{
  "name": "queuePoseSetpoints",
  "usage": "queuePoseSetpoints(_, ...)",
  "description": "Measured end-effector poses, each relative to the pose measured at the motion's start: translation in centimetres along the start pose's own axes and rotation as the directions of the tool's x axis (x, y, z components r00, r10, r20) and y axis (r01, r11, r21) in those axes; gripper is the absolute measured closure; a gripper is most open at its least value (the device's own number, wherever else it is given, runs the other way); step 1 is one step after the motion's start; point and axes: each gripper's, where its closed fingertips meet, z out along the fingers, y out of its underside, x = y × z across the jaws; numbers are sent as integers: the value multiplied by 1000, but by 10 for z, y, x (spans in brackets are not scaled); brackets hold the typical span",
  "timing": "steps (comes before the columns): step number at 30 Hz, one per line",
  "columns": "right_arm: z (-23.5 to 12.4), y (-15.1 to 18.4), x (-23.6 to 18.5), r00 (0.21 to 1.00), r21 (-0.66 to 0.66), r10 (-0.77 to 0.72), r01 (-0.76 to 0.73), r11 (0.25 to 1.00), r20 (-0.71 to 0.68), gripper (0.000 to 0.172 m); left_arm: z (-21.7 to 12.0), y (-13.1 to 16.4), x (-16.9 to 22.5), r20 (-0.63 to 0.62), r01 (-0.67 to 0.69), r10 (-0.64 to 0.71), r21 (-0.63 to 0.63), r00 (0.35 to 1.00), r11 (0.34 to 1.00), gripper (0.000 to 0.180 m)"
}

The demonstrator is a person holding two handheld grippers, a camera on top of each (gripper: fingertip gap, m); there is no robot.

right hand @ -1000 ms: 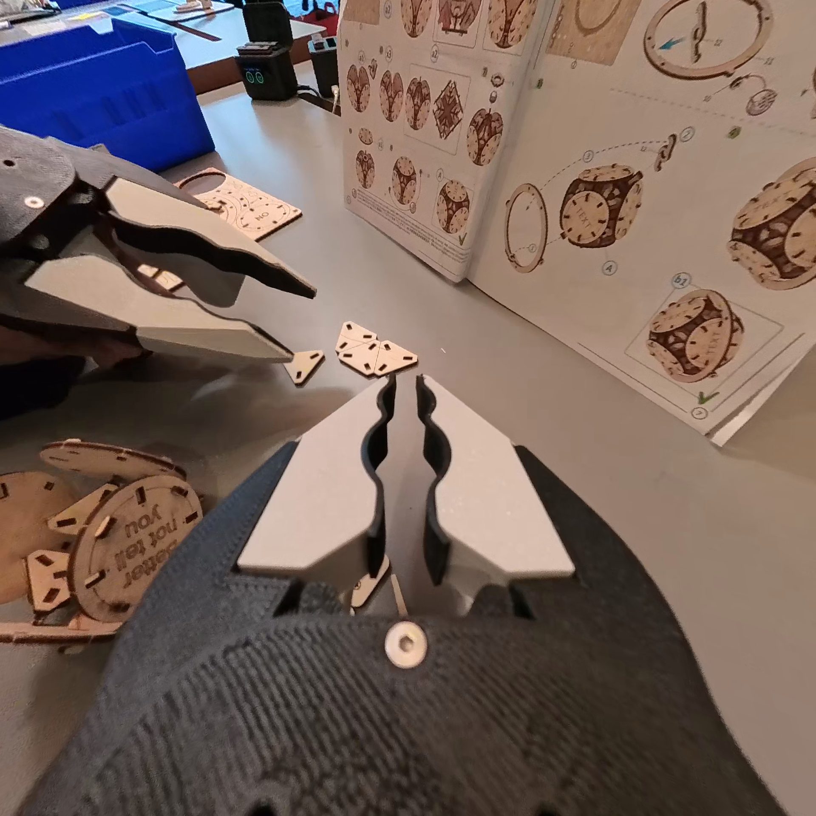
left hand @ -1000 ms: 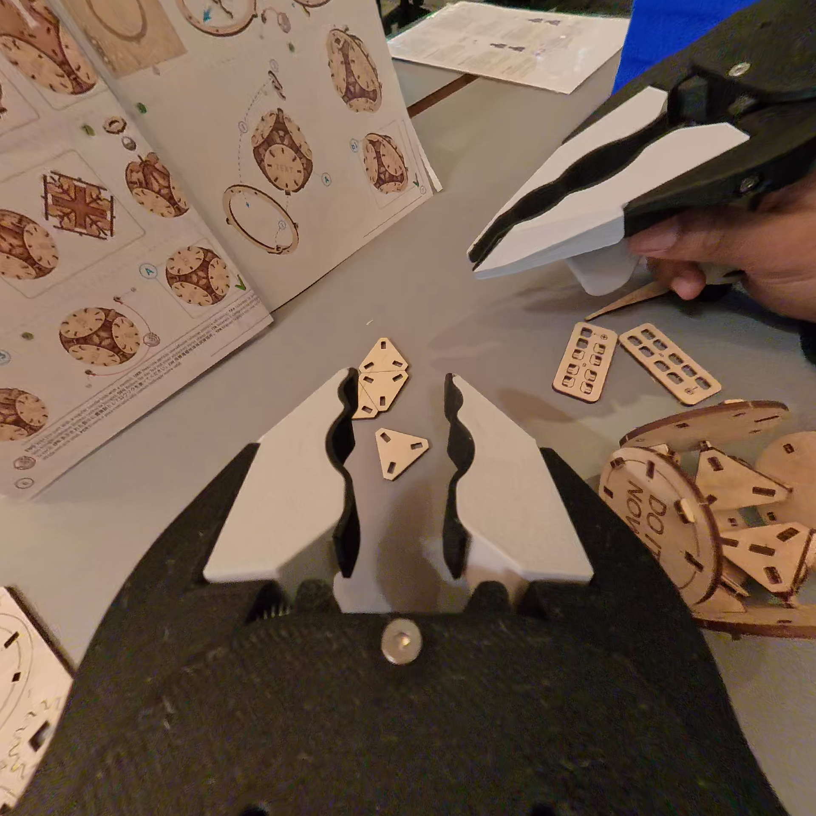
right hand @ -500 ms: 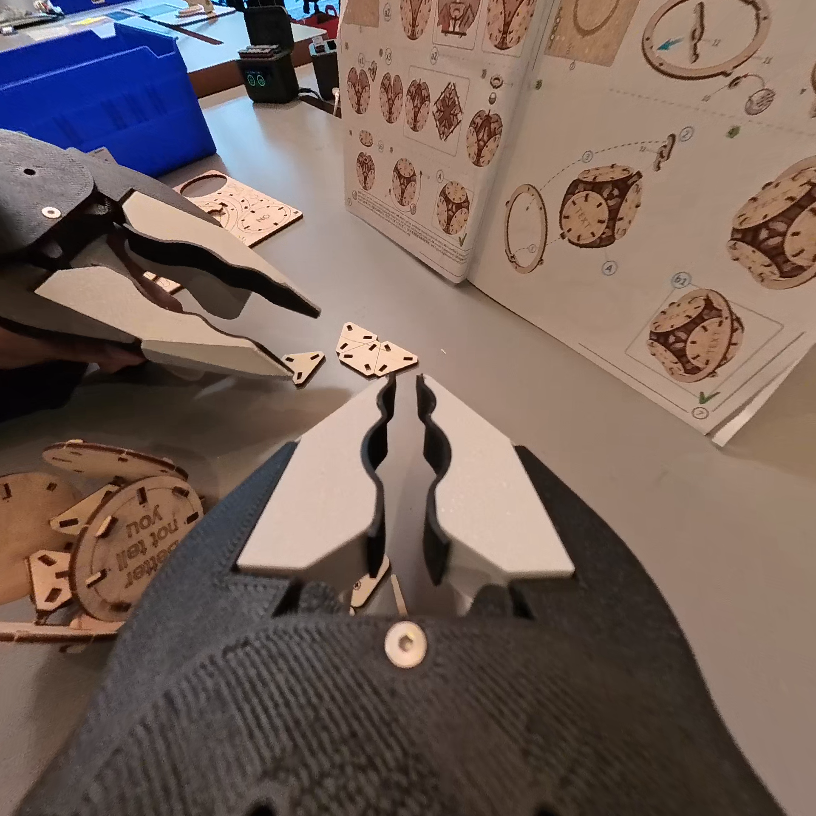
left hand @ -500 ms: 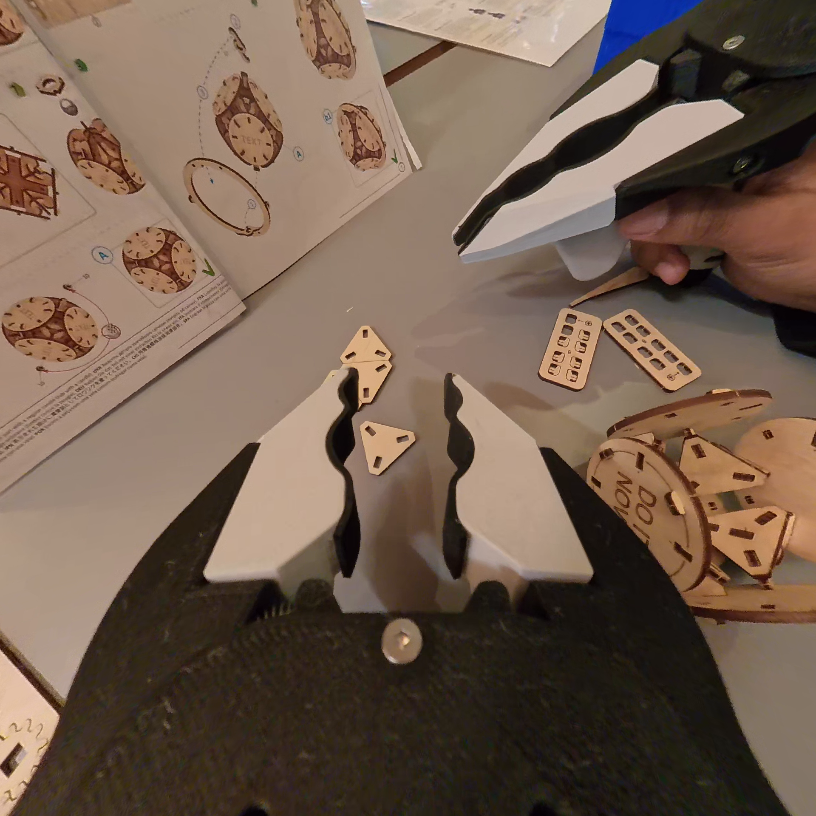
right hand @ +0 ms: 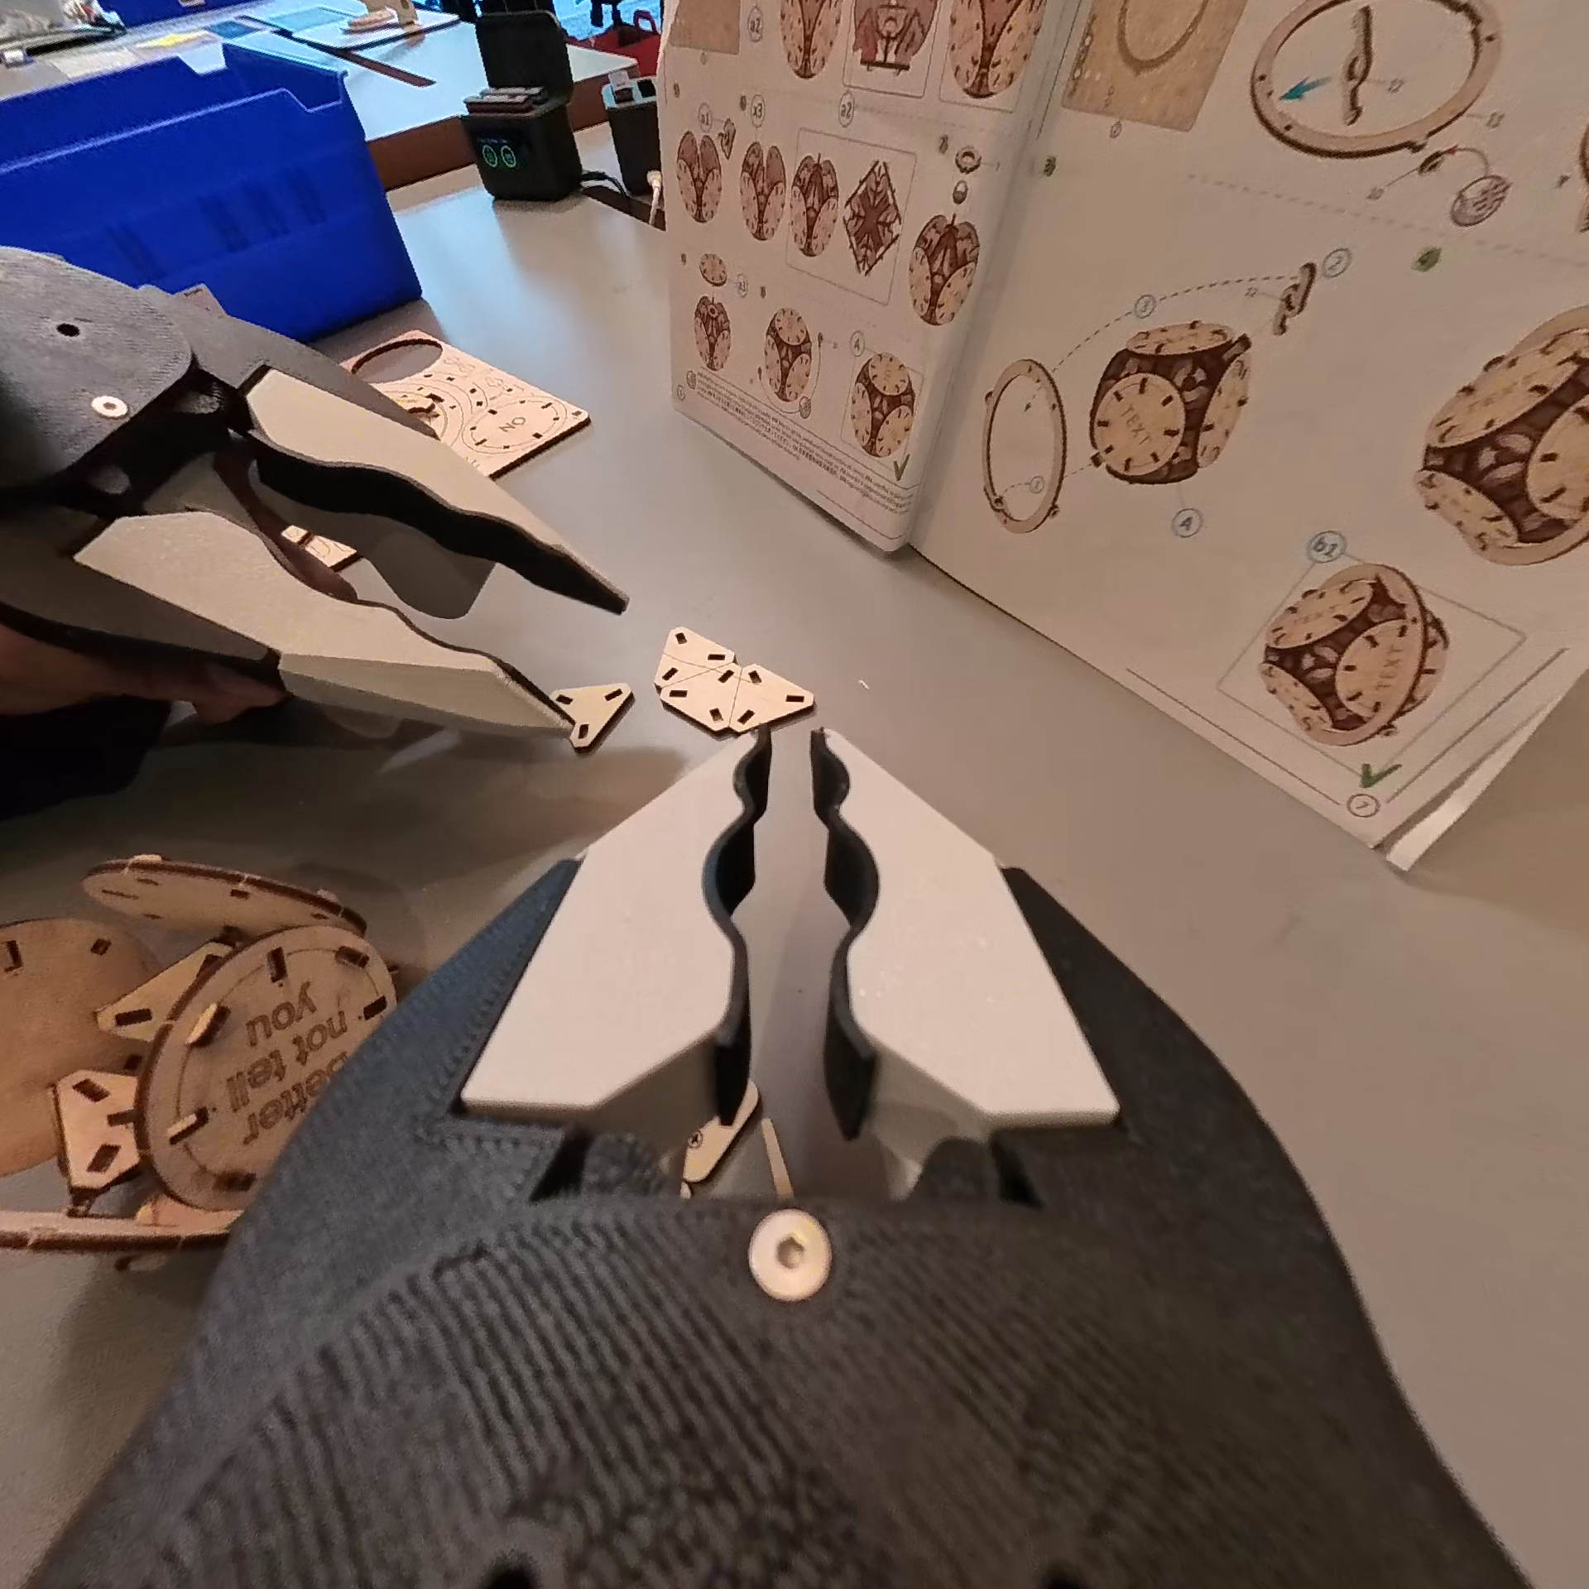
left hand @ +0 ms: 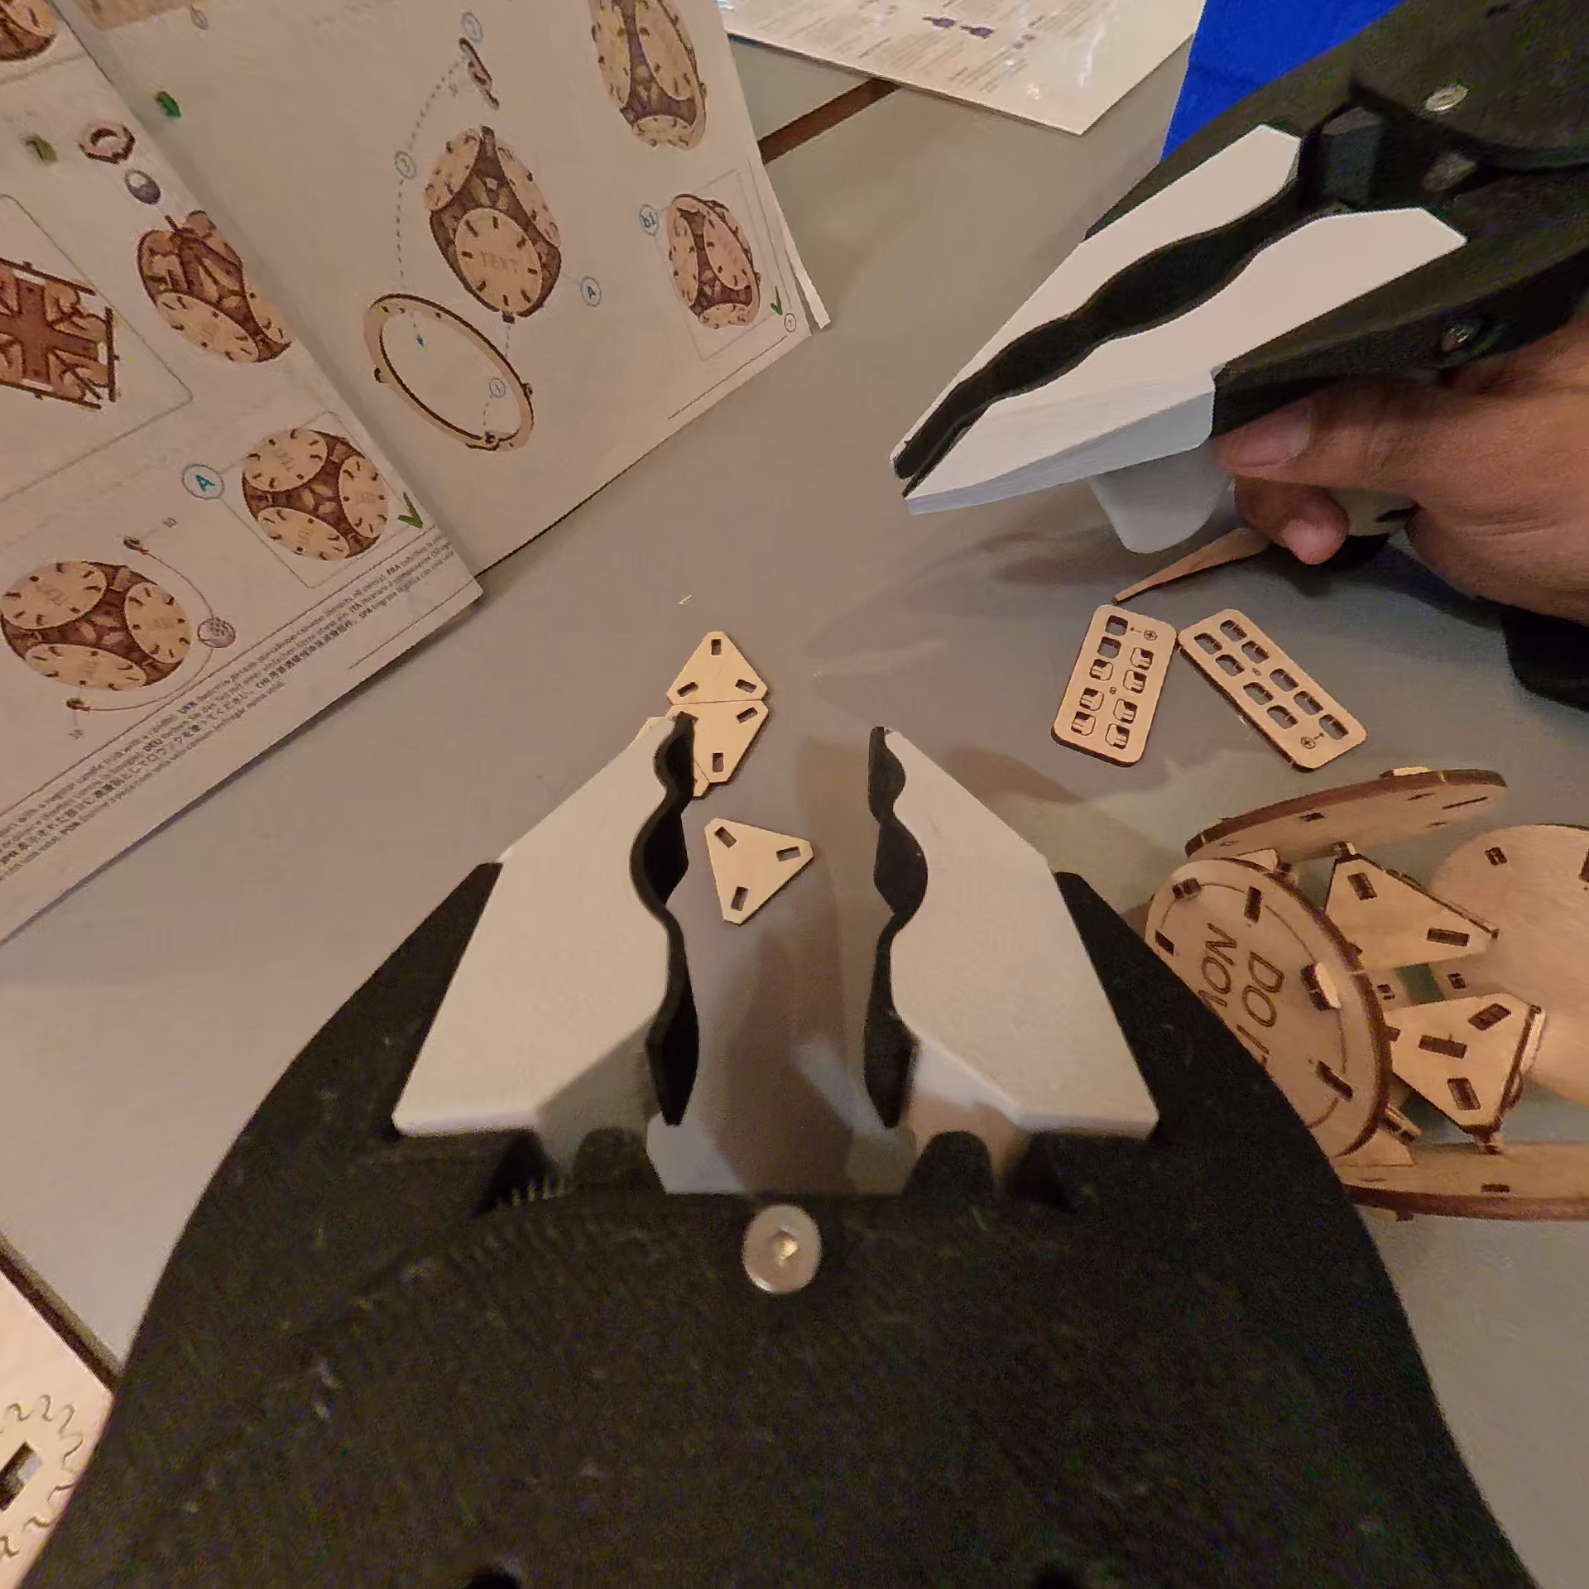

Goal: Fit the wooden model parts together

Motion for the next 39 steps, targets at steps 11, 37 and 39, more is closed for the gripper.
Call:
queuePoseSetpoints(11, 1, 1, -1, 1000, -7, -5, 5, 1000, -1, 164, 0, 1, -4, 7, 41, -41, -4, 999, 999, 136)
queuePoseSetpoints(37, 0, 1, 0, 1000, -7, 4, -4, 1000, 2, 163, -36, -76, -131, -35, 345, -358, 365, 933, 864, 110)
queuePoseSetpoints(39, 0, 1, 0, 1000, -8, 5, -5, 1000, 3, 163, -43, -74, -151, 108, 278, -348, 408, 931, 870, 107)
